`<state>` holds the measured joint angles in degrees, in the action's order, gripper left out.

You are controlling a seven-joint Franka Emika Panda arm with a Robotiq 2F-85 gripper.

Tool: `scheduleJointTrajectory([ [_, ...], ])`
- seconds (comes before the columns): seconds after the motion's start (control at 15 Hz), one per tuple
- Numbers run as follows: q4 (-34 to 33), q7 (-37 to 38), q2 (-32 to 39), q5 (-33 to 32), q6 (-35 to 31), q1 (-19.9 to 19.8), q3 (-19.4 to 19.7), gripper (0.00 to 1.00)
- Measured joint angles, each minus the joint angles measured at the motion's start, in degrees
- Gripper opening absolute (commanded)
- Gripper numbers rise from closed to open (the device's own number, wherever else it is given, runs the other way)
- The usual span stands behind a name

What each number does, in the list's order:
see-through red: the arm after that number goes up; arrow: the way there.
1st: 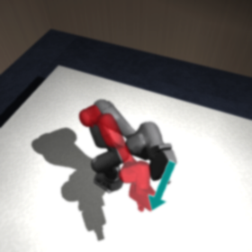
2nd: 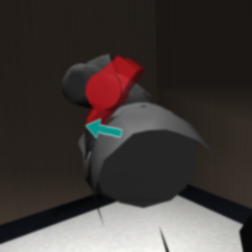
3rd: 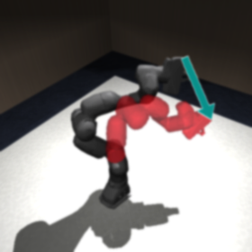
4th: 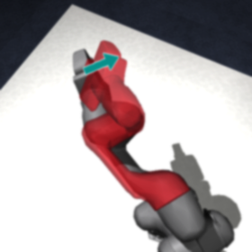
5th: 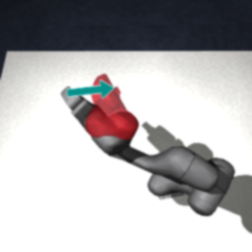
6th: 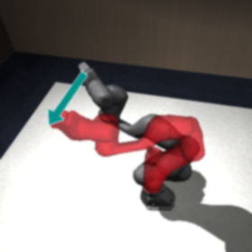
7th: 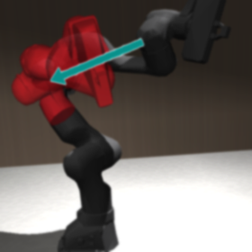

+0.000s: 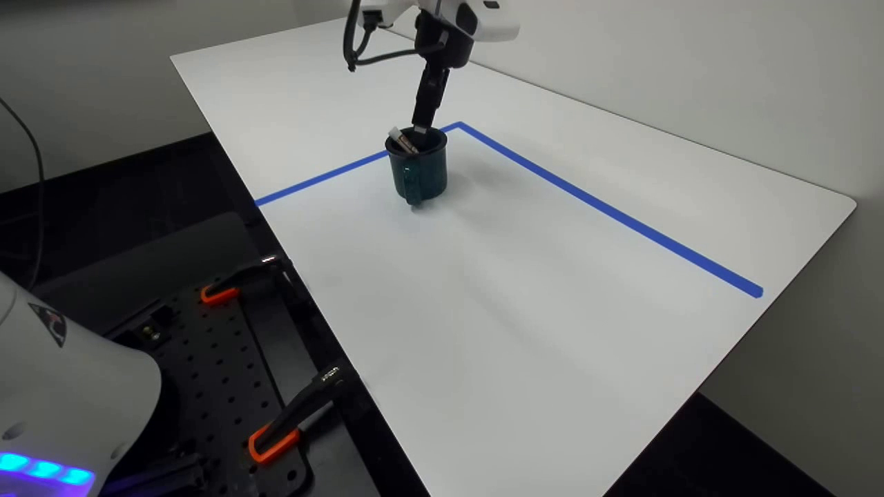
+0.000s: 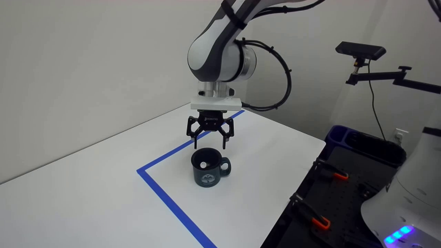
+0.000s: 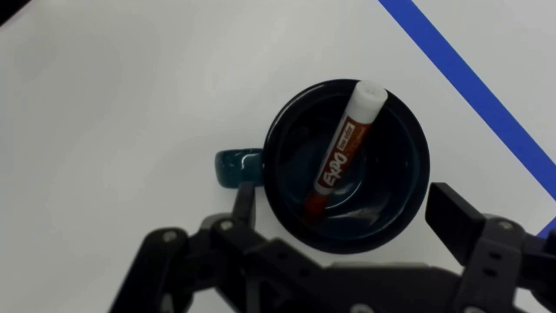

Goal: Take the marker out of the cup

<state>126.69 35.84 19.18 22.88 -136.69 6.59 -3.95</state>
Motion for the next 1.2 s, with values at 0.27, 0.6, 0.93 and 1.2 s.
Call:
scheduleJointTrajectory([
  [0.27,0.0,0.6,1.1,-0.1,0.0,0.6,0.0,0.81],
  [0.6,0.0,0.6,2.2,-0.1,-0.4,1.3,0.0,0.51],
  [0.93,-0.2,0.7,2.2,-0.2,-0.5,1.5,0.1,0.58],
  [1.2,-0.3,2.1,1.9,-1.9,-0.9,1.9,0.1,0.71],
])
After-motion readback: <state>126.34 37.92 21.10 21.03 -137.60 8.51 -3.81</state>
